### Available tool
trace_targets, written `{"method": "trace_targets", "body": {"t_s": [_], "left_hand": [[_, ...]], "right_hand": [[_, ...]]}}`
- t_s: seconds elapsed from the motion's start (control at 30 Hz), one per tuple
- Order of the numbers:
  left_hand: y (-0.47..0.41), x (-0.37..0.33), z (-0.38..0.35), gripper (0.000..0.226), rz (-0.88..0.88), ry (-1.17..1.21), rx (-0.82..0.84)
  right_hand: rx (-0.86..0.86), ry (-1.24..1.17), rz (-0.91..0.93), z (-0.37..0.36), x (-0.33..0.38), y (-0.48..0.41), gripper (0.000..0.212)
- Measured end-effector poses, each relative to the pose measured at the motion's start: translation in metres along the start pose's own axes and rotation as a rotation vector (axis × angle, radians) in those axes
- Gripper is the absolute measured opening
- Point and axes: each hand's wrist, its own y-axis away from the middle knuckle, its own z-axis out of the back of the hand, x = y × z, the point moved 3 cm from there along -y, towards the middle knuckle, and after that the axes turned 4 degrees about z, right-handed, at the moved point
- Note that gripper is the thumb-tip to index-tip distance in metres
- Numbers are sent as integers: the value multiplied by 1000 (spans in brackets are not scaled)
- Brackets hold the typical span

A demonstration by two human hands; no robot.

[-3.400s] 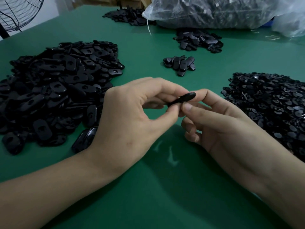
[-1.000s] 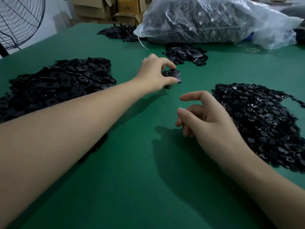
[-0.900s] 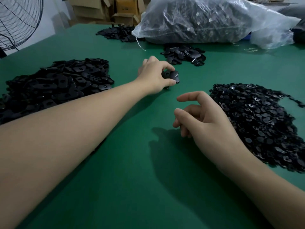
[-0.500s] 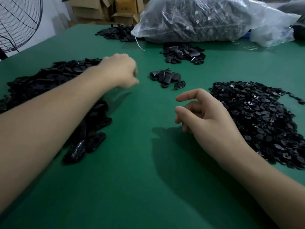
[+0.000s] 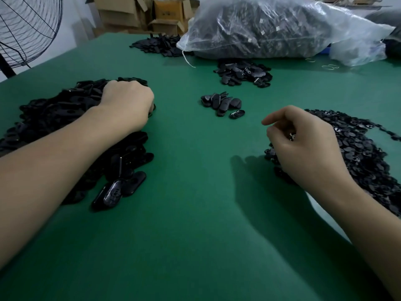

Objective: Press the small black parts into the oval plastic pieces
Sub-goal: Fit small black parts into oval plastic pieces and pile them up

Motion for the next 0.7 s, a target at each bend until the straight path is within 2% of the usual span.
{"method": "trace_targets", "body": {"t_s": [0.1, 0.23, 0.33, 0.5, 0.6, 0.7], "left_hand": [[2, 1, 0, 22, 3, 59, -36], [13, -7, 6, 32, -44, 156, -118], [30, -23, 15, 36, -128, 342, -196], [66, -52, 28, 27, -182, 1021, -66], [87, -61, 28, 24, -167, 1175, -81], [97, -66, 22, 19, -139, 1314, 18]], "right_hand": [[8, 286, 56, 1, -1, 0, 15], [124, 558, 0, -1, -1, 0, 34], [163, 599, -6, 1, 0, 1, 32], [217, 674, -5, 6, 3, 0, 24], [248, 706, -2, 6, 5, 1, 23], [234, 702, 21, 6, 7, 2, 17]]}}
